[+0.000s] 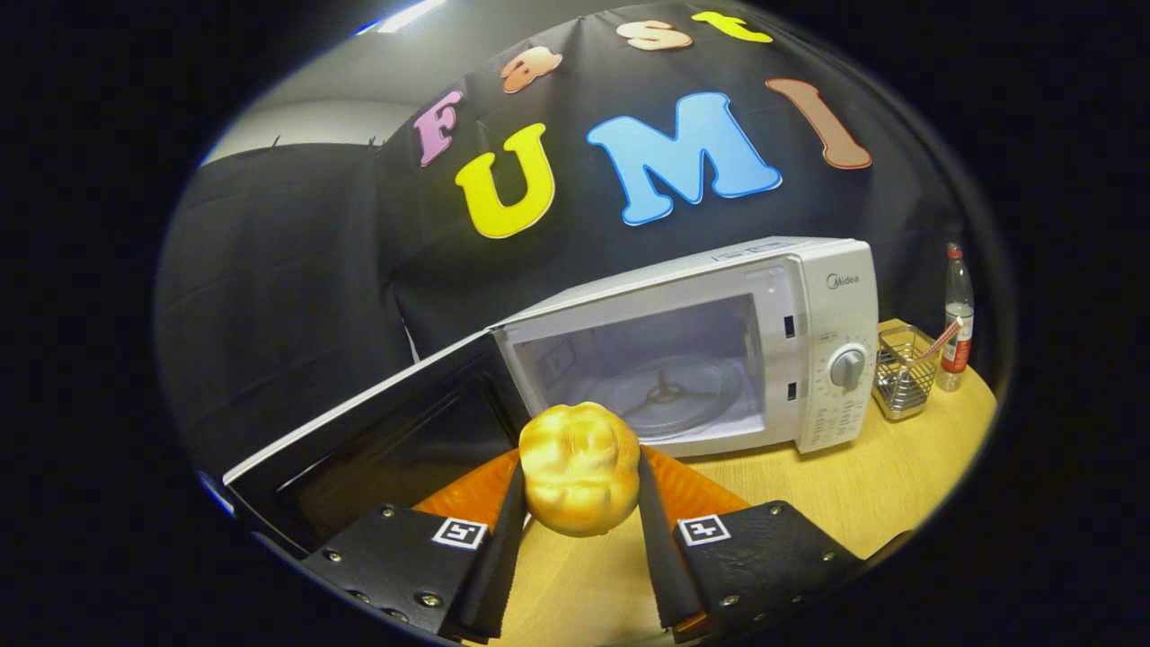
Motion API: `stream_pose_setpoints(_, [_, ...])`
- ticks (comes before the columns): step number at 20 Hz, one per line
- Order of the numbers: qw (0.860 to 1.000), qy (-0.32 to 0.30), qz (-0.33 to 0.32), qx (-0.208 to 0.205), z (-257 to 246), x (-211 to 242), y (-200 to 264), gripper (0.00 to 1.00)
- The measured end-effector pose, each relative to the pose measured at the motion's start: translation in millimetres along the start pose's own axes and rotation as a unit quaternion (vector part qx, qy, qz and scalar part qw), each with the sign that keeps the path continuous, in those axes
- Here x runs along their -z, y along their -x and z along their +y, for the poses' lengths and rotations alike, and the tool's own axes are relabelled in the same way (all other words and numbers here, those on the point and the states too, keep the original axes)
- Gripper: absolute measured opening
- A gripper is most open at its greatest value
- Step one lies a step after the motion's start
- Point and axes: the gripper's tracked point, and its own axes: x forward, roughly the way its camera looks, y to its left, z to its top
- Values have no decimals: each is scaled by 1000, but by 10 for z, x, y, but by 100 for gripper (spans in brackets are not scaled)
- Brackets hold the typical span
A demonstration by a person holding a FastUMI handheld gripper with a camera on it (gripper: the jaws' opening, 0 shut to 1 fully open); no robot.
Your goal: Open the microwave, put the food inside, and close the microwave door.
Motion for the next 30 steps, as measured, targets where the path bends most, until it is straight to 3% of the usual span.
stream_pose_setpoints(7, [997, -63, -16, 42, -100, -49, -776, 62])
stream_pose_setpoints(12, [989, -140, -12, 49, -266, 71, -1310, 62])
stream_pose_setpoints(14, [985, -157, -23, 73, -426, 103, -1486, 62])
stream_pose_setpoints(20, [984, -135, -10, 116, -687, 238, -1927, 62])
stream_pose_setpoints(29, [983, -99, -24, 150, -892, 239, -2191, 62])
stream_pose_setpoints(30, [984, -93, -27, 149, -879, 238, -2202, 67])
